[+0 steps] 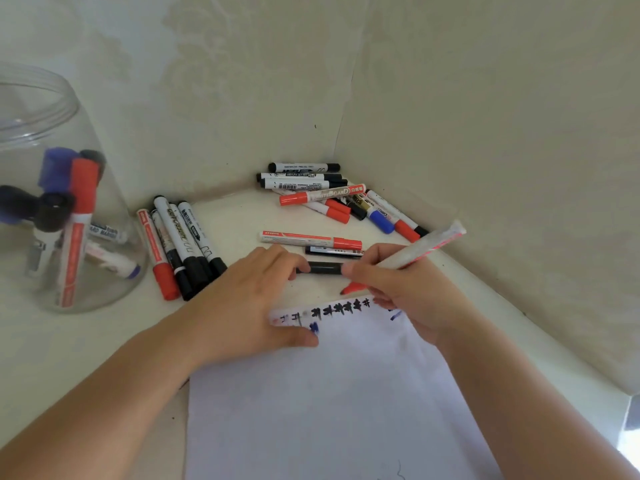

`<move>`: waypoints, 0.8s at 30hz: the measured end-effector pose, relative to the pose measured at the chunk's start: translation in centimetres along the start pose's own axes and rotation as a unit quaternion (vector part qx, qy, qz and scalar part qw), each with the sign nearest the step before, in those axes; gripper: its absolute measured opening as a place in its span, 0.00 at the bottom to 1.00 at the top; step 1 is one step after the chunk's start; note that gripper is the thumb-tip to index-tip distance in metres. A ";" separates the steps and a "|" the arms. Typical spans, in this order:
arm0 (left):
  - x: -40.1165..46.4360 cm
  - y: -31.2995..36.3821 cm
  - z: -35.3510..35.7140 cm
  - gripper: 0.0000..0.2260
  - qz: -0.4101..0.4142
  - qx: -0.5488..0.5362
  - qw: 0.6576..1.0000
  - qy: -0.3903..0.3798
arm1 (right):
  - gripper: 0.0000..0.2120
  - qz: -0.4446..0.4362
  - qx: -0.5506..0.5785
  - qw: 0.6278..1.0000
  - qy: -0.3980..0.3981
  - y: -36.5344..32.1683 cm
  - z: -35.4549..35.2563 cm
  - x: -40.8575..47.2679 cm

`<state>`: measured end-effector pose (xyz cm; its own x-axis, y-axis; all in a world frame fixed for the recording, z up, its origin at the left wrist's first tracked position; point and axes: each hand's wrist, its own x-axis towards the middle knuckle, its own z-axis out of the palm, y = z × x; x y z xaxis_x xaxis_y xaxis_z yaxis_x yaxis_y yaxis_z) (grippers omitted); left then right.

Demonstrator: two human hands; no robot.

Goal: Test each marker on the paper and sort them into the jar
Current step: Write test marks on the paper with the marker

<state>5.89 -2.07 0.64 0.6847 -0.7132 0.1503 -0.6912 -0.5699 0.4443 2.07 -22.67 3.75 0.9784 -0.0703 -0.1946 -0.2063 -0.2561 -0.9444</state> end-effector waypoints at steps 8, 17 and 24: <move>0.4 -0.5 0.7 0.35 0.011 -0.002 0.998 -0.064 | 0.10 -0.013 -0.051 0.997 0.059 2.0 2.6 -0.7; 0.7 -1.2 -0.1 0.28 0.015 -0.004 0.999 -0.034 | 0.11 -0.013 -0.085 0.995 0.055 2.2 2.5 -0.1; 0.8 0.2 1.0 0.29 0.016 0.000 0.998 -0.055 | 0.14 -0.119 -0.060 0.988 0.079 3.0 3.1 -0.5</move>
<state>6.04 -3.13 -0.06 0.6324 -0.7718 0.0661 -0.7127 -0.5463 0.4400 1.04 -20.40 0.20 0.9864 -0.1423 0.0819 0.0193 -0.3951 -0.9184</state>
